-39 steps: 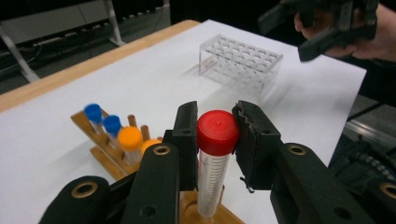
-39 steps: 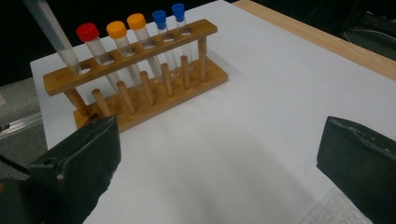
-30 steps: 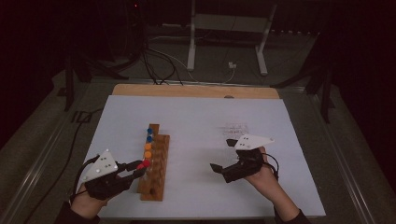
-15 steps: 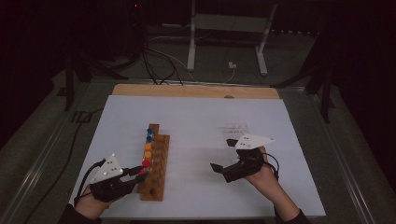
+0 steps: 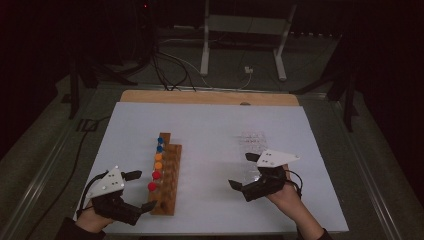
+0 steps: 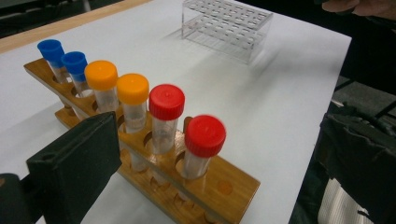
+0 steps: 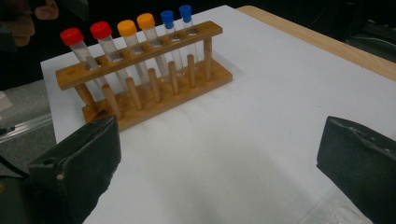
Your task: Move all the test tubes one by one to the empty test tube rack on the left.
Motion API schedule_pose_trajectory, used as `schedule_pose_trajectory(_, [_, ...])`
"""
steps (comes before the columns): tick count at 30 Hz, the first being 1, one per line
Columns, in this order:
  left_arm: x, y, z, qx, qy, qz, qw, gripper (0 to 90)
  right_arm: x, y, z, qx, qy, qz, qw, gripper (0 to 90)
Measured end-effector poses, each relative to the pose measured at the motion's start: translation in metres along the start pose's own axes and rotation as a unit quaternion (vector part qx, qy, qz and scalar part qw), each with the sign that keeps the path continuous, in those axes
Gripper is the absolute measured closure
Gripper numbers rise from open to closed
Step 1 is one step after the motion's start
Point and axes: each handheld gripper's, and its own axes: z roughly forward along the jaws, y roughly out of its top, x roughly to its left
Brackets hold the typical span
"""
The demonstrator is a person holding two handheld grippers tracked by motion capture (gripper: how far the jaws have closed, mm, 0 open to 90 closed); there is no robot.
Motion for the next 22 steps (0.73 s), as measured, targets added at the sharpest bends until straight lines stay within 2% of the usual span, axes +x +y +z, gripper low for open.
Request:
schedule_pose_trajectory(3, [0.007,-0.007,0.001,-0.005,-0.001,-0.005,1.0,0.5,-0.001,-0.007,-0.003,-0.001,-0.001,0.006,1.0,0.0])
schedule_pose_trajectory(6, [0.013,-0.016,0.004,0.002,-0.005,-0.004,1.0,0.4,-0.003,-0.014,-0.006,0.001,-0.01,0.002,1.0,0.0])
schedule_pose_trajectory(9, [0.015,-0.024,0.008,0.008,-0.019,0.002,0.9998,0.4,-0.005,-0.021,-0.009,0.001,-0.012,0.008,0.9999,0.0])
schedule_pose_trajectory(11, [0.016,-0.029,0.01,0.006,-0.026,-0.001,0.9996,0.5,-0.006,-0.025,-0.012,0.002,-0.014,0.01,0.9999,0.0])
schedule_pose_trajectory(14, [0.017,-0.036,0.012,0.005,-0.028,0.007,0.9996,0.5,-0.007,-0.03,-0.014,0.002,-0.02,0.011,0.9997,0.0])
schedule_pose_trajectory(19, [0.02,-0.05,0.017,0.012,-0.029,-0.003,0.9995,0.5,-0.008,-0.033,-0.016,-0.001,-0.022,0.012,0.9997,0.0])
schedule_pose_trajectory(22, [0.023,-0.052,0.02,0.013,-0.025,-0.011,0.9995,0.5,-0.007,-0.032,-0.016,-0.001,-0.021,0.012,0.9997,0.0])
